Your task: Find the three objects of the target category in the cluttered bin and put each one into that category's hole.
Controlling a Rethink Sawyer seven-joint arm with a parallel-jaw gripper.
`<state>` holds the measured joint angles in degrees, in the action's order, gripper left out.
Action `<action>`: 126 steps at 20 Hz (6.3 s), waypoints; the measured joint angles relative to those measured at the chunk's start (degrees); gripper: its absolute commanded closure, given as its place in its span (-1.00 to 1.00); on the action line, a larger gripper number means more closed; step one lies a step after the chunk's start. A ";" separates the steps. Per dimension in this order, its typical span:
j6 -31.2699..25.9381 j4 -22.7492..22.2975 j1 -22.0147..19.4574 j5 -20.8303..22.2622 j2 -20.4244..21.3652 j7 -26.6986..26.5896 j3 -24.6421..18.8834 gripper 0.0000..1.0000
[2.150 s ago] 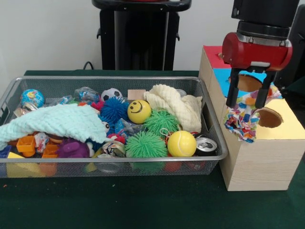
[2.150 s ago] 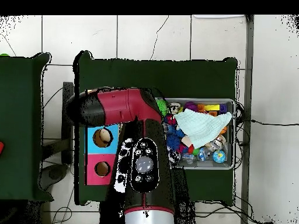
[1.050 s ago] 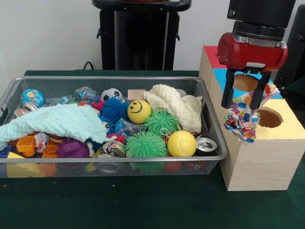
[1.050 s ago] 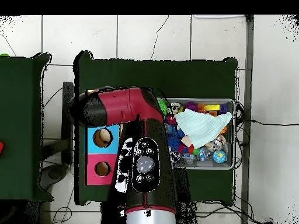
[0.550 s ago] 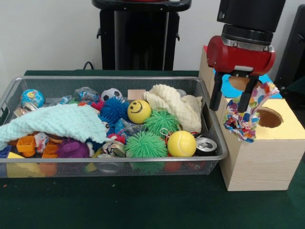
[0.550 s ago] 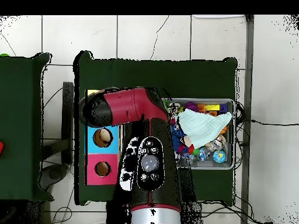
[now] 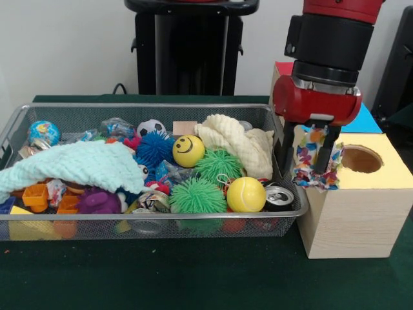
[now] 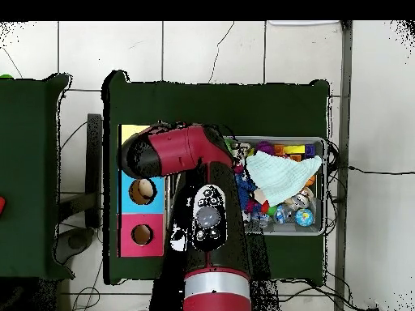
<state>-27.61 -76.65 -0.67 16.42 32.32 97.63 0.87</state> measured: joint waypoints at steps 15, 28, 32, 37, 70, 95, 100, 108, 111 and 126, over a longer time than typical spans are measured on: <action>2.58 0.01 0.00 0.11 -2.16 0.00 0.00 1.00; 2.58 0.02 0.00 0.11 -2.15 0.00 0.00 1.00; 2.58 0.02 -0.03 0.11 -2.16 0.00 0.00 1.00; 2.88 -0.08 -0.43 0.11 -2.16 0.00 0.03 1.00; 2.99 -5.76 -2.76 -0.66 -1.81 0.00 0.29 -1.00; 5.85 -7.15 -0.85 -0.69 -6.39 0.00 4.08 -1.00; 5.86 -7.13 3.66 -1.23 -6.48 0.00 6.64 -1.00; 5.55 -6.77 8.72 -4.47 -6.39 0.02 11.40 -1.00; 5.32 -6.78 9.59 -6.68 -6.38 0.03 12.28 -1.00; 5.63 -6.99 8.93 -11.78 -5.97 0.03 12.43 1.00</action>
<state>-21.97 -83.64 8.26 4.64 26.35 97.66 13.29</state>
